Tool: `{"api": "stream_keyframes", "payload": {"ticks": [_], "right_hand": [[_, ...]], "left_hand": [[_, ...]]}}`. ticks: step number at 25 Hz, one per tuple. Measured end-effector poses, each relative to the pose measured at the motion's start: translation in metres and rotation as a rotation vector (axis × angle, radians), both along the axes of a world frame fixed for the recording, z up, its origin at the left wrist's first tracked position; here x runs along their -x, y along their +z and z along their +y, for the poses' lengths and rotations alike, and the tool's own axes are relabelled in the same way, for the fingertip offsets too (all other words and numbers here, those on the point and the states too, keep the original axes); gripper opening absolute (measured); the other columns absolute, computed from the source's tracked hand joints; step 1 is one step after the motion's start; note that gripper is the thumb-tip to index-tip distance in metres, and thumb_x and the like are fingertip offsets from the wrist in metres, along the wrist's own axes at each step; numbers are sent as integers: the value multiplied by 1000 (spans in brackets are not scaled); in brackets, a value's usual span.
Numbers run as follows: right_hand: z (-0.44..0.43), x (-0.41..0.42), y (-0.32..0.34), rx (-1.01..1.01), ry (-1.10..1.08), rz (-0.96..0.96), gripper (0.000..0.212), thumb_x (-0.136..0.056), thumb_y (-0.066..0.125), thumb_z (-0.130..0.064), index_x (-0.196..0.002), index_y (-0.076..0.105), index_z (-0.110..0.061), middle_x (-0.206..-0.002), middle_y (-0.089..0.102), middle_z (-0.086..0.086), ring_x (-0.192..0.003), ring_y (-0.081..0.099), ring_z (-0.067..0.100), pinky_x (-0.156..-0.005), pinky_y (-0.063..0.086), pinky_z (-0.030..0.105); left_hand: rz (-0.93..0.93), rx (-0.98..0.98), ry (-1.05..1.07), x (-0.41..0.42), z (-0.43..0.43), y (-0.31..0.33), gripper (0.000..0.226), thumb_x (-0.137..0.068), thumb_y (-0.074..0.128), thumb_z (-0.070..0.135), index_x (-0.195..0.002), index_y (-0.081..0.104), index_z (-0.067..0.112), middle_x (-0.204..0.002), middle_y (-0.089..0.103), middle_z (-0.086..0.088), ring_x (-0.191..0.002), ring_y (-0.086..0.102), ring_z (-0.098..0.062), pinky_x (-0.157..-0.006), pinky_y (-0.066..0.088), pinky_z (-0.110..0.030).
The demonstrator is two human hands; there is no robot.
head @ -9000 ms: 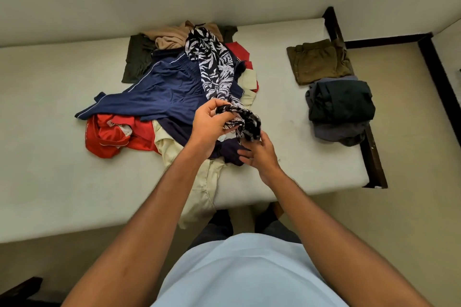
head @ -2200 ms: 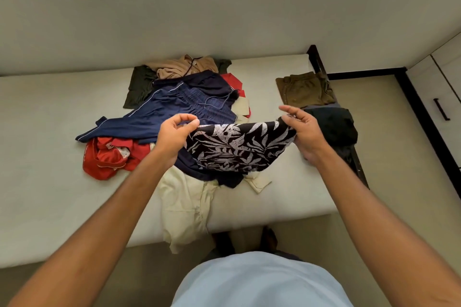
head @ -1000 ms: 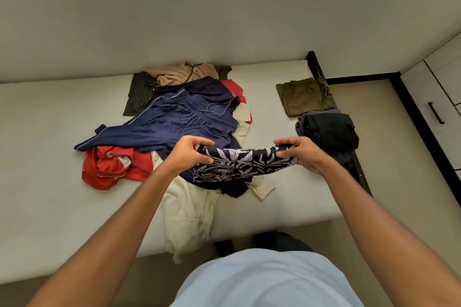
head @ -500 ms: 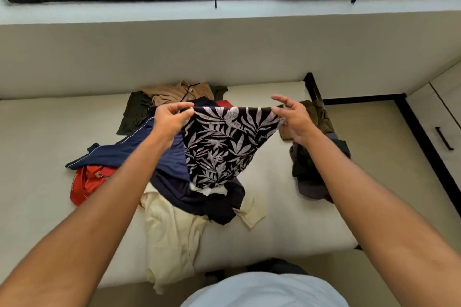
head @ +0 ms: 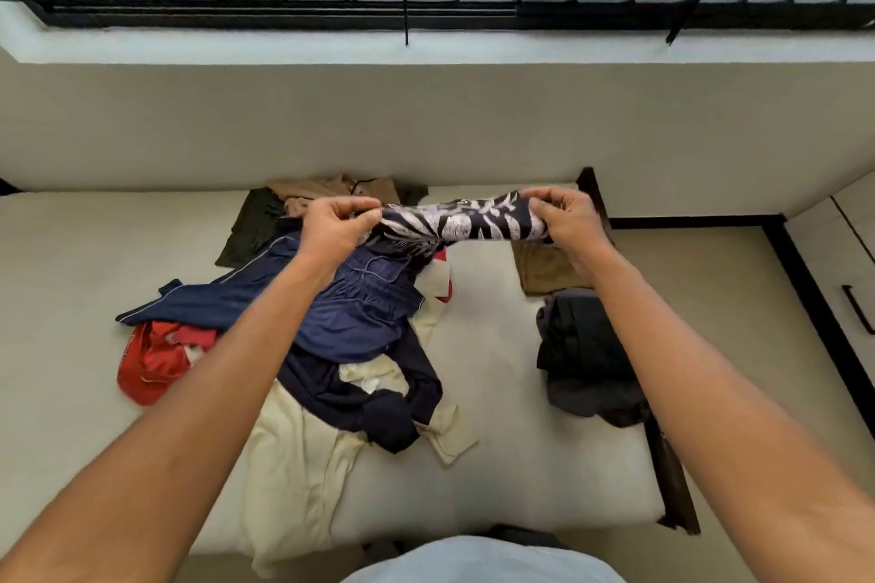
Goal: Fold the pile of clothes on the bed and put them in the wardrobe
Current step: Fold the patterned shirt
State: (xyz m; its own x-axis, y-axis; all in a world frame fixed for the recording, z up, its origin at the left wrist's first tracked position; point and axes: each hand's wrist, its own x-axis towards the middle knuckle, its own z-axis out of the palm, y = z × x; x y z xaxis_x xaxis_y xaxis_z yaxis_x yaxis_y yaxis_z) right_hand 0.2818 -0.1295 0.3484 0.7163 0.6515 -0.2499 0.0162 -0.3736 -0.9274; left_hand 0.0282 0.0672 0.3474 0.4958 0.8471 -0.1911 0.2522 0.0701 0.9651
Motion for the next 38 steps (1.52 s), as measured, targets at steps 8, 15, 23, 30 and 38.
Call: {"api": "stream_keyframes", "payload": {"ticks": [8, 15, 23, 30, 38], "right_hand": [[-150, 71, -156, 470, 95, 85, 28, -93, 67, -4, -89, 78, -30, -108, 76, 2, -104, 69, 17, -95, 55, 32], [-250, 132, -215, 909, 209, 324, 20, -94, 61, -8, -83, 77, -14, -62, 67, -1, -55, 57, 12, -48, 41, 21], [-166, 90, -247, 599, -189, 414, 14, -93, 63, -1, -85, 73, -6, -81, 68, 8, -78, 59, 18, -54, 42, 21], [-61, 13, -367, 546, -366, 321, 20, -90, 65, -15, -105, 77, -8, -79, 65, 0, -70, 56, 14, -63, 47, 31], [-93, 60, -400, 566, -444, 163, 20, -91, 64, -13, -105, 75, -23, -97, 73, -3, -86, 63, 11, -84, 50, 26]], "left_hand": [[451, 349, -49, 66, -142, -173, 14, -92, 68, 0, -83, 75, 9, -54, 62, 6, -51, 48, -8, -50, 40, -20], [710, 578, -180, 129, -246, -239, 20, -89, 72, 3, -72, 72, 13, -53, 60, 3, -46, 47, -9, -50, 42, -20], [514, 525, 45, 60, -158, -263, 8, -92, 67, -2, -99, 72, 0, -60, 65, 7, -55, 53, -3, -52, 46, -14], [524, 359, -80, -36, -56, -370, 30, -92, 69, 7, -122, 68, 4, -95, 68, -5, -80, 61, -13, -70, 53, -19], [581, -202, -310, 4, -77, -401, 35, -85, 61, 19, -119, 66, 14, -115, 55, -14, -103, 58, -29, -99, 46, -40]]}}
